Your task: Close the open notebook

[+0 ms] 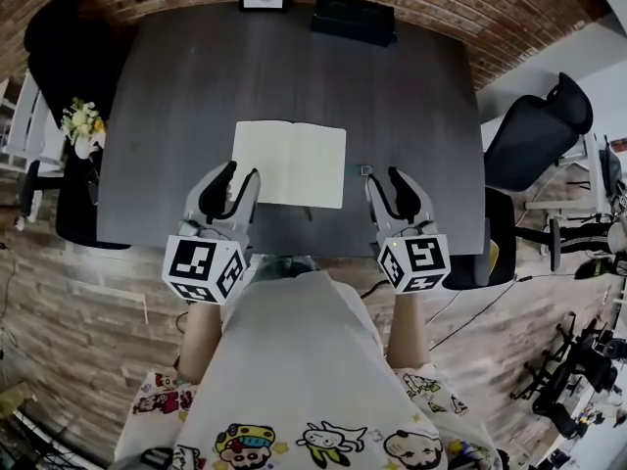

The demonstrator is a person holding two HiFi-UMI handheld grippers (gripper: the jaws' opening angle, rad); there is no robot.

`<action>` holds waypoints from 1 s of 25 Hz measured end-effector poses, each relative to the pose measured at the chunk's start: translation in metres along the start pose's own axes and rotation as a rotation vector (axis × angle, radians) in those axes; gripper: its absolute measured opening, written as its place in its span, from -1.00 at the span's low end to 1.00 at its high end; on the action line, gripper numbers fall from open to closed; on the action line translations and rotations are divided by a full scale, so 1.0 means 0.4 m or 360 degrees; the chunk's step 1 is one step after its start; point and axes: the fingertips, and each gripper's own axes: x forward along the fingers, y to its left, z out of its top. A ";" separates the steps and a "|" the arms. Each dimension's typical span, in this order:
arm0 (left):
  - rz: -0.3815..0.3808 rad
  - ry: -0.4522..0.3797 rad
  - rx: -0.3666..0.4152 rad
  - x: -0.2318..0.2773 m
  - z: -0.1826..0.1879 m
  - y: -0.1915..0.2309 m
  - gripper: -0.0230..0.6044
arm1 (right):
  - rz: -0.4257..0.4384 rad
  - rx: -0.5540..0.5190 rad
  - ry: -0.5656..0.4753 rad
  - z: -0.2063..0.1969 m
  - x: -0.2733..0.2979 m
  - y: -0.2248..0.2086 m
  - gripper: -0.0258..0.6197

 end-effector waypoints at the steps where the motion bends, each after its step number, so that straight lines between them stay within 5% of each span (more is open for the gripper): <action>1: -0.0005 0.0007 -0.0013 0.002 -0.004 0.002 -0.50 | 0.0003 0.0006 0.0014 -0.005 0.007 0.002 -0.45; 11: -0.0053 0.0140 -0.0122 0.043 -0.091 0.024 -0.50 | 0.0061 0.0099 0.0210 -0.112 0.094 0.021 -0.45; 25: -0.0115 0.0460 -0.0429 0.087 -0.347 0.042 -0.50 | 0.0109 0.0309 0.0673 -0.415 0.202 0.028 -0.42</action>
